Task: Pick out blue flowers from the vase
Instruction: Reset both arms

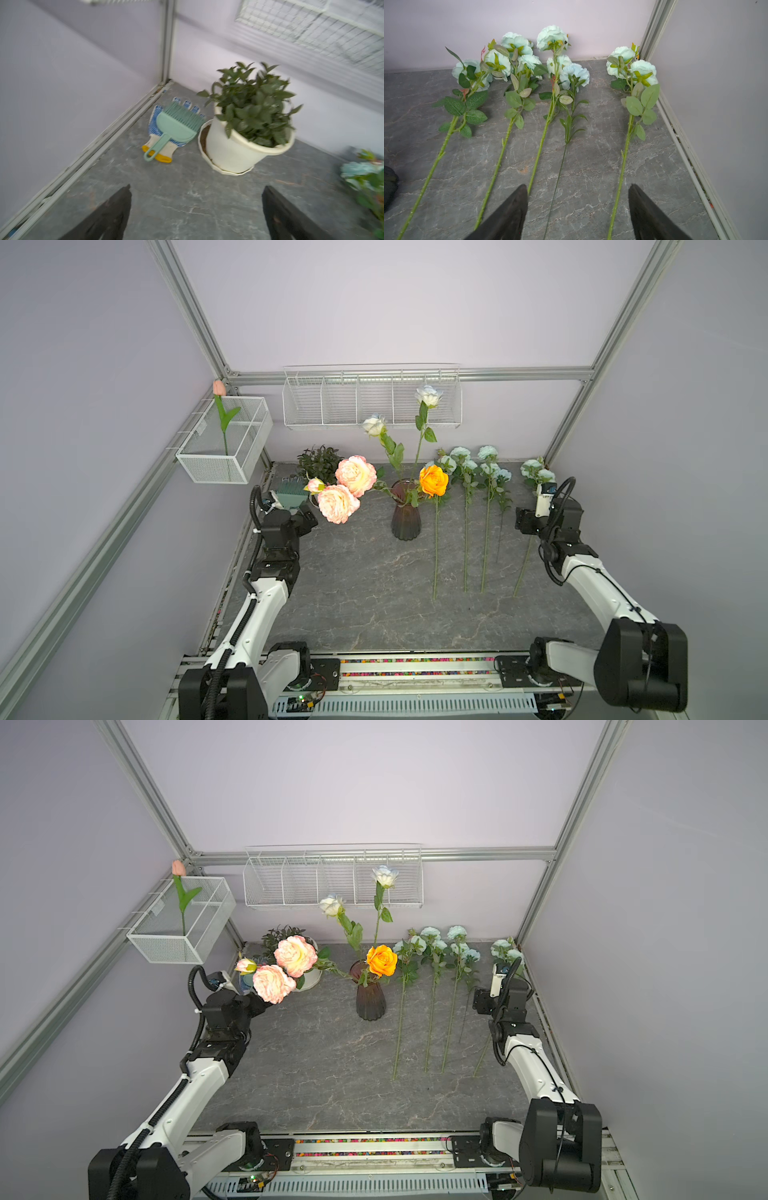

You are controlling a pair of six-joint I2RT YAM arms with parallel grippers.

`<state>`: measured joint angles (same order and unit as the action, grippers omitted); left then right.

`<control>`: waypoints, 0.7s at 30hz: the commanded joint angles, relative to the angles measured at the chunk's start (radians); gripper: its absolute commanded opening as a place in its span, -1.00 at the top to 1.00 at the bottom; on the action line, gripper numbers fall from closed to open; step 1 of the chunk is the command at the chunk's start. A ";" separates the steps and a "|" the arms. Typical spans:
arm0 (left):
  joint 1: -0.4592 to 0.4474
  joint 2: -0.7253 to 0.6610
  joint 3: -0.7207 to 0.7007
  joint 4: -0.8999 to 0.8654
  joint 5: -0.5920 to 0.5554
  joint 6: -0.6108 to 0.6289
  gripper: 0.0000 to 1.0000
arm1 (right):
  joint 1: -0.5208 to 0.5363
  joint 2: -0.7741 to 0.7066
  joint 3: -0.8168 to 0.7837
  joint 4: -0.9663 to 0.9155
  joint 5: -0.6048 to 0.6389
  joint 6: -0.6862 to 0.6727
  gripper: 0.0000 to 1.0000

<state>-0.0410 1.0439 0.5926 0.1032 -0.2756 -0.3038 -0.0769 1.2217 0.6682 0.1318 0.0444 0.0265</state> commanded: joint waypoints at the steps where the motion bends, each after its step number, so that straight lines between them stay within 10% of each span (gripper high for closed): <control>1: 0.000 0.010 -0.059 0.103 -0.088 0.026 -0.99 | 0.001 -0.006 -0.099 0.195 0.020 0.025 -0.57; 10: -0.001 0.212 -0.197 0.412 0.034 0.139 -0.99 | 0.005 0.183 -0.215 0.522 0.025 0.019 -0.98; 21: -0.004 0.391 -0.189 0.652 0.045 0.262 -0.95 | 0.053 0.316 -0.318 0.812 -0.038 -0.060 -0.77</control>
<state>-0.0422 1.3785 0.4332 0.5694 -0.2123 -0.0765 -0.0311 1.5436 0.3668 0.8387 0.0357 0.0059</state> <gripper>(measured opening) 0.973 0.885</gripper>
